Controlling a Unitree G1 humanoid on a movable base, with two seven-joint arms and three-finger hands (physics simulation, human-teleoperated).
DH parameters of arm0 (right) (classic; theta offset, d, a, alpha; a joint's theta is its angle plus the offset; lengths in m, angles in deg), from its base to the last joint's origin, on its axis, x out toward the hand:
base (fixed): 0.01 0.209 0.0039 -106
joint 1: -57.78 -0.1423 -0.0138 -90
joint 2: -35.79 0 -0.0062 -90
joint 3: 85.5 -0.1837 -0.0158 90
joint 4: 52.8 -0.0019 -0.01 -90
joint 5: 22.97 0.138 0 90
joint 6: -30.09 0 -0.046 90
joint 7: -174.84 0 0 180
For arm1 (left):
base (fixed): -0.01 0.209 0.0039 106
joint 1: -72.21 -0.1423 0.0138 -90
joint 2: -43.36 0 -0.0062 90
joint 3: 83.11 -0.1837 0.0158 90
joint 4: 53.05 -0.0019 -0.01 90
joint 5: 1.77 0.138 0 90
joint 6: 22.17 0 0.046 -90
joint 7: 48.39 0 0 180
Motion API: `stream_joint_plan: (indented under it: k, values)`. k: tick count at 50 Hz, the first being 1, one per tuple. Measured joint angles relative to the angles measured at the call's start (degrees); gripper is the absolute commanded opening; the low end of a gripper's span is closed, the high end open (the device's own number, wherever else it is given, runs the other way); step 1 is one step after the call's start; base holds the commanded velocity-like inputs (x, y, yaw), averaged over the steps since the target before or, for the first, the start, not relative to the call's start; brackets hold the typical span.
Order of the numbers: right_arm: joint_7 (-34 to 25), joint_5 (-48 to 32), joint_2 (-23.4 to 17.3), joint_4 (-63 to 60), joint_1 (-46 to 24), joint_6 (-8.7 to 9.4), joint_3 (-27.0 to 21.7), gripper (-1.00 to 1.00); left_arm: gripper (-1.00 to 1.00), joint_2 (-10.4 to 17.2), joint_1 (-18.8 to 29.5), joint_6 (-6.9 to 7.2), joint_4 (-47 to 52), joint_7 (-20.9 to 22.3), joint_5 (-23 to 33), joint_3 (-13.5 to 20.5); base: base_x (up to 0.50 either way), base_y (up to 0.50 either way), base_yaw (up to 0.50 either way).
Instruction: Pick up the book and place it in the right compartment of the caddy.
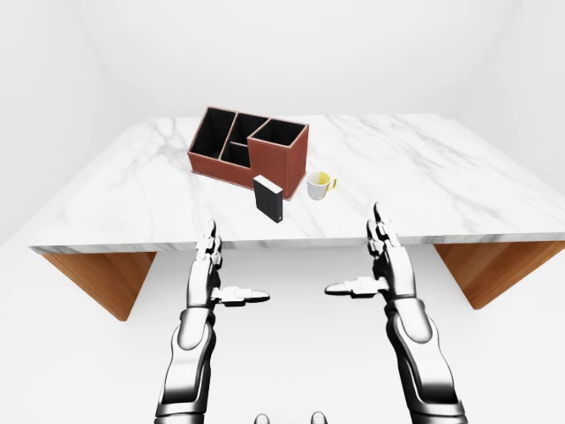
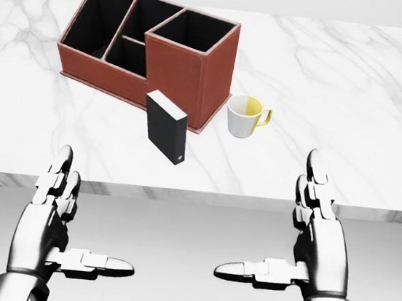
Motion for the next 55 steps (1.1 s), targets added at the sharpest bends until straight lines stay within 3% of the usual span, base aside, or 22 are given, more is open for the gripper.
stream_joint_plan:
  k: [14,25,42,55]
  values:
    - [-0.36,2.5,-0.21,-15.0,2.62,0.0,-3.86,1.0,1.0,0.02,0.15,-1.11,-0.64,-0.15,0.17,0.13,0.0,0.0,0.0]
    - [-2.4,6.06,-0.09,-27.79,4.64,0.0,-10.9,1.0,1.0,0.02,0.09,-1.81,-0.55,-0.65,0.33,0.22,0.0,0.0,0.0]
    - [-7.46,18.85,0.34,-42.69,7.04,0.0,-30.9,1.0,1.0,0.06,0.37,-2.94,-1.02,-1.09,0.29,0.41,0.0,0.0,0.0]
    - [-9.26,35.48,-0.83,-45.16,10.55,0.0,-50.98,1.0,1.0,0.11,0.7,-3.5,-1.64,-1.32,0.25,0.5,0.0,0.0,0.0]
